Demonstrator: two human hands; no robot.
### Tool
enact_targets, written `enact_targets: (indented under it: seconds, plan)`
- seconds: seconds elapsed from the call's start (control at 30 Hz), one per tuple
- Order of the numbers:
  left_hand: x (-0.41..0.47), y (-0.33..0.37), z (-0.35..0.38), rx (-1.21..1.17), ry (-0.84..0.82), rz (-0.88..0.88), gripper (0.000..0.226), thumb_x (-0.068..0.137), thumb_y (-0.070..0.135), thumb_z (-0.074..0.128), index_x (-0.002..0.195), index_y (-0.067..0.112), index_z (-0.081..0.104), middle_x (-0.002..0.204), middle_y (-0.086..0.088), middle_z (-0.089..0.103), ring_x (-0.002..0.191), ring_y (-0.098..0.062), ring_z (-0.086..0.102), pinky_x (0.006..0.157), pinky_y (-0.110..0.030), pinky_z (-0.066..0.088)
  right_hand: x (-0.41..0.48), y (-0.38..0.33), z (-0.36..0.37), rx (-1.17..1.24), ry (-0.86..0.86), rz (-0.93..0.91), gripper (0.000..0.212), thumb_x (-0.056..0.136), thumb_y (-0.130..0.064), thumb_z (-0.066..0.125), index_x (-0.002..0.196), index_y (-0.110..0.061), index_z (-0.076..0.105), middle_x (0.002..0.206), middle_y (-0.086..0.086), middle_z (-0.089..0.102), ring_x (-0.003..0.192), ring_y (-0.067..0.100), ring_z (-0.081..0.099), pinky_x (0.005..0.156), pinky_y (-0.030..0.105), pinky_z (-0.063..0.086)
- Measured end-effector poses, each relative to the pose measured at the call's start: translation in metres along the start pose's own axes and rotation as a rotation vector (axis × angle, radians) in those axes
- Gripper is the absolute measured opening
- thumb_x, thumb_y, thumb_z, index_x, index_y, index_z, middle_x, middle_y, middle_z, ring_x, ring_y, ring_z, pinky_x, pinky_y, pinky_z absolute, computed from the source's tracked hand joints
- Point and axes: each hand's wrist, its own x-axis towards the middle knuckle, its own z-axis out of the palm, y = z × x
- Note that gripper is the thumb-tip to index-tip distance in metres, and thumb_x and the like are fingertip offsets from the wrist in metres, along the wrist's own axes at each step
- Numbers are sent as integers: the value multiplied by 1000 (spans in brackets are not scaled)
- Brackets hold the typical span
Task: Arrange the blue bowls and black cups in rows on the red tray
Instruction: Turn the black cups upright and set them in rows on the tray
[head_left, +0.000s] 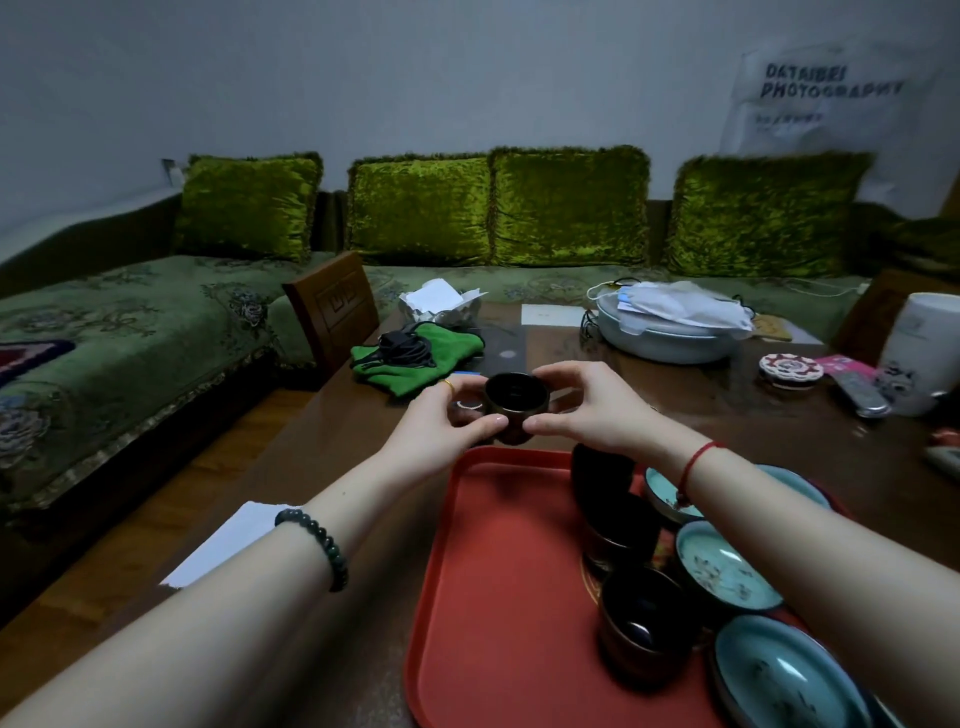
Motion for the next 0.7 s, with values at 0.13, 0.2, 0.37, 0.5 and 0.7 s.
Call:
enact_targets:
  seconds: [0.13, 0.2, 0.37, 0.5, 0.7]
  plan:
    - [1, -12, 8, 11, -45, -9, 33, 76, 15, 70, 106, 21, 57, 95, 5, 66, 84, 6, 60, 74, -4, 44, 0, 12, 4, -9, -40, 25, 55, 63, -19, 80, 113, -9, 61, 107, 9, 68, 91, 20, 64, 91, 41, 50]
    - [1, -19, 11, 30, -48, -29, 32, 75, 17, 71, 104, 24, 57, 96, 6, 67, 89, 3, 61, 78, -5, 44, 0, 18, 8, -32, -61, 30, 54, 63, -20, 81, 111, -8, 62, 106, 9, 69, 95, 21, 64, 92, 40, 49]
    - [-4, -36, 18, 32, -69, -71, 38, 75, 16, 72, 109, 17, 57, 106, -3, 67, 100, -11, 62, 87, -15, 47, -2, 29, 17, -88, -103, 48, 55, 61, -26, 81, 111, -10, 62, 106, 6, 68, 98, 18, 62, 93, 32, 47]
    - [-8, -44, 19, 114, -99, -88, 45, 74, 23, 72, 115, 15, 56, 112, -2, 66, 104, -10, 60, 96, -27, 45, -4, 34, 22, -136, -138, 57, 53, 61, -30, 81, 109, -14, 63, 107, 0, 67, 97, 7, 57, 85, 18, 40]
    - [-12, -47, 20, 81, -117, -105, 44, 73, 21, 73, 114, 16, 57, 109, 1, 67, 97, -5, 62, 87, -16, 45, -5, 37, 24, -171, -133, 55, 50, 59, -31, 81, 105, -17, 65, 107, -1, 68, 91, 3, 55, 82, 14, 38]
